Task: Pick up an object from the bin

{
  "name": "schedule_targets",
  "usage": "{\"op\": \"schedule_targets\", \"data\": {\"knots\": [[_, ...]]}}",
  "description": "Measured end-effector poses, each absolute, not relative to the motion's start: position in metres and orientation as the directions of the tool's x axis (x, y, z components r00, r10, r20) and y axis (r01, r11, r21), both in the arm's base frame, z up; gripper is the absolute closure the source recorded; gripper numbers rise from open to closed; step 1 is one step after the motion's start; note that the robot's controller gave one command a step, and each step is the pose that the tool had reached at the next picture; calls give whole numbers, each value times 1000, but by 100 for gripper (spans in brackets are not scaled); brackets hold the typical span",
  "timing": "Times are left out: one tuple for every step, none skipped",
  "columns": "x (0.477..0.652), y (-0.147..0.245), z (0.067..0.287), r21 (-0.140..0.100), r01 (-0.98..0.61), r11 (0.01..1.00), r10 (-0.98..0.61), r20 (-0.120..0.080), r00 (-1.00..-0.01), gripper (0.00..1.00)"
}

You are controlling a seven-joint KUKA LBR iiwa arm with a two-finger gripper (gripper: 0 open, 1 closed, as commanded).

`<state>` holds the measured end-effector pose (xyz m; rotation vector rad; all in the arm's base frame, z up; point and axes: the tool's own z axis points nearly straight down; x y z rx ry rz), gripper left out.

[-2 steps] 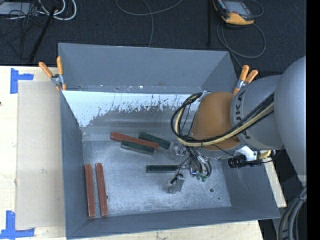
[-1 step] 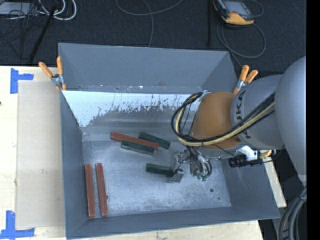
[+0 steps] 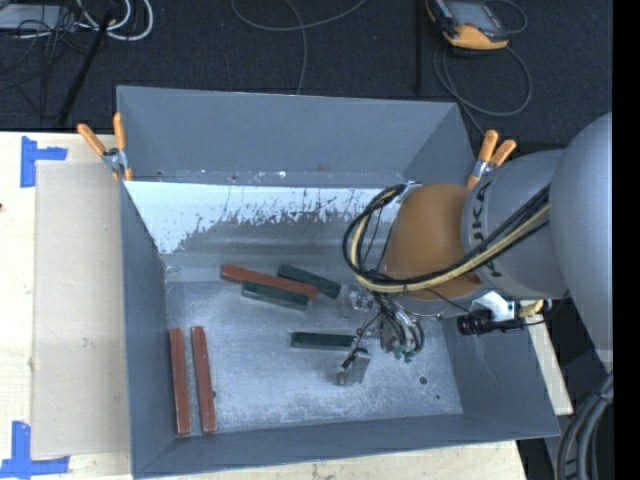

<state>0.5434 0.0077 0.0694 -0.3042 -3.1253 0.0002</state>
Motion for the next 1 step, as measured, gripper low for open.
{"op": "schedule_targets", "data": {"knots": [[544,8,70,0,192,981,192,2,-981,100]]}}
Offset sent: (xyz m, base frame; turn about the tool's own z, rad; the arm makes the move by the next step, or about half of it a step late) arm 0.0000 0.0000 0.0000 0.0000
